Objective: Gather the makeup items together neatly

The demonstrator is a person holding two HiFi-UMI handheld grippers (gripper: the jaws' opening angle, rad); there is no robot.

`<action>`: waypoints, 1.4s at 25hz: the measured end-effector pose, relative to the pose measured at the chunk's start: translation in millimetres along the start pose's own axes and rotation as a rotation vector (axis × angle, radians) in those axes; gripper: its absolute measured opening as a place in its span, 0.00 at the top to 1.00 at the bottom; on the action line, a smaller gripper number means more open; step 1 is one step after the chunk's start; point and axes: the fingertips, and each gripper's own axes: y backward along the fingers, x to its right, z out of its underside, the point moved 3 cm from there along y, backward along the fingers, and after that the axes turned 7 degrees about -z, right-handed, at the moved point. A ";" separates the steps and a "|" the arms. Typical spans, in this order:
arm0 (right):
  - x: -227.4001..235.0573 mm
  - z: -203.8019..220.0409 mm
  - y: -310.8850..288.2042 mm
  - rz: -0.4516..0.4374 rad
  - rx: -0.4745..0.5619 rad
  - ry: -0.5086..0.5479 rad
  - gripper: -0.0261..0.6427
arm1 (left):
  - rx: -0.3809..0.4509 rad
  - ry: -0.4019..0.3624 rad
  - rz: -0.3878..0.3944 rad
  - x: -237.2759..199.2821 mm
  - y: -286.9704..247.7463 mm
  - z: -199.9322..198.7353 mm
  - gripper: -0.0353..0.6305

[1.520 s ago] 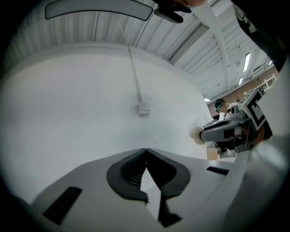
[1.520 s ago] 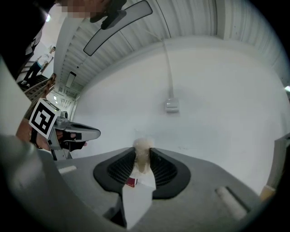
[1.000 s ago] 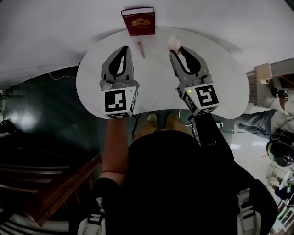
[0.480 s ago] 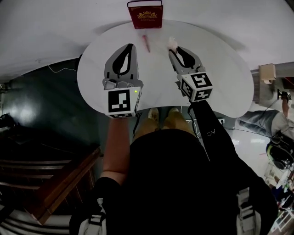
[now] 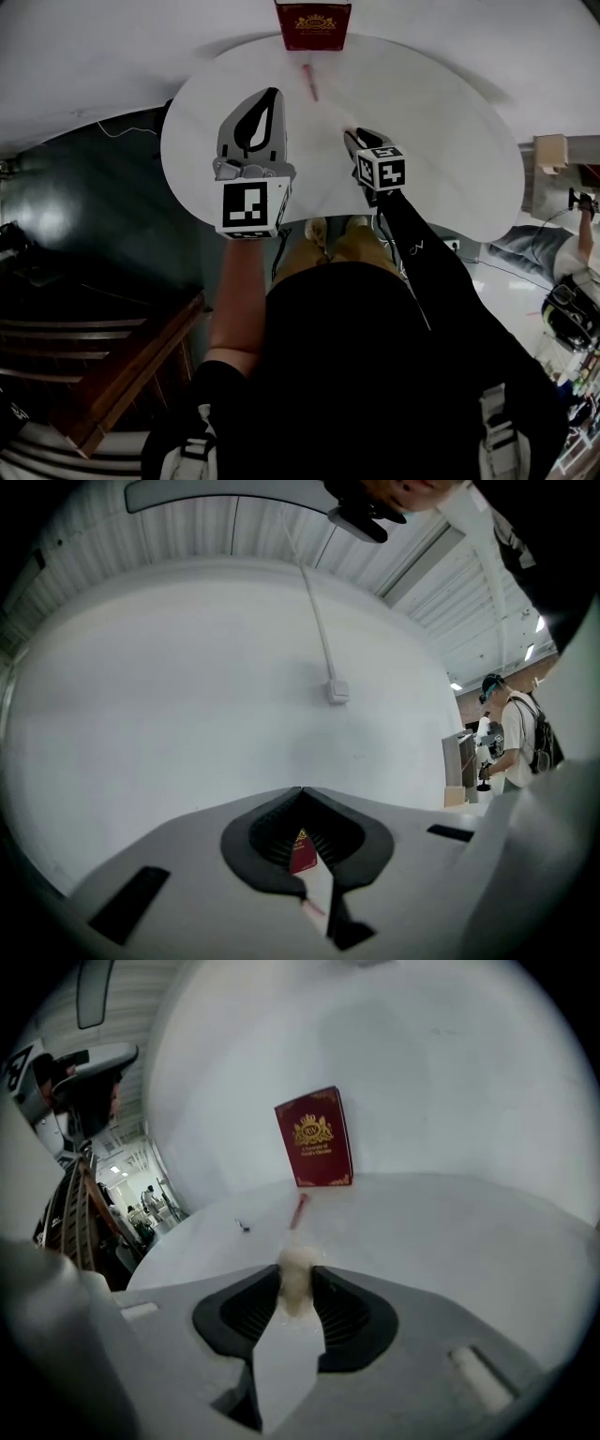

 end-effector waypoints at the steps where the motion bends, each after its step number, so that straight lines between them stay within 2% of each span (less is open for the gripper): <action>1: 2.3 7.0 -4.3 0.007 -0.023 -0.016 0.80 | 0.000 0.001 0.002 -0.8 -0.6 0.5 0.94; 4: 8.8 26.2 -14.9 0.022 -0.086 -0.047 0.79 | -0.005 0.008 0.009 -2.0 -3.1 2.3 0.94; 6: 10.1 33.0 -17.5 0.023 -0.088 -0.060 0.78 | -0.009 0.014 0.017 -0.8 -2.9 3.3 0.94; 9: 6.1 31.9 -17.8 0.019 -0.104 -0.022 0.77 | -0.009 0.014 0.028 2.0 -2.5 3.5 0.94; 13: 0.7 26.0 -13.8 -0.016 -0.085 0.010 0.62 | -0.008 0.018 0.050 6.5 -3.5 1.5 0.94; 17: -7.7 -1.7 5.9 -0.034 0.043 0.062 0.61 | -0.003 0.023 0.065 10.3 -2.6 -0.4 0.94; 22: -18.6 -57.1 47.8 -0.034 0.239 0.127 0.61 | 0.021 0.024 0.082 18.6 -6.1 -9.2 0.94; 29: -61.0 -147.5 144.8 -0.003 0.552 0.368 0.61 | 0.067 0.017 0.132 39.7 -14.9 -28.0 0.94; 35: -75.0 -193.6 224.6 0.061 0.764 0.535 0.61 | 0.120 0.002 0.157 60.9 -22.4 -50.7 0.94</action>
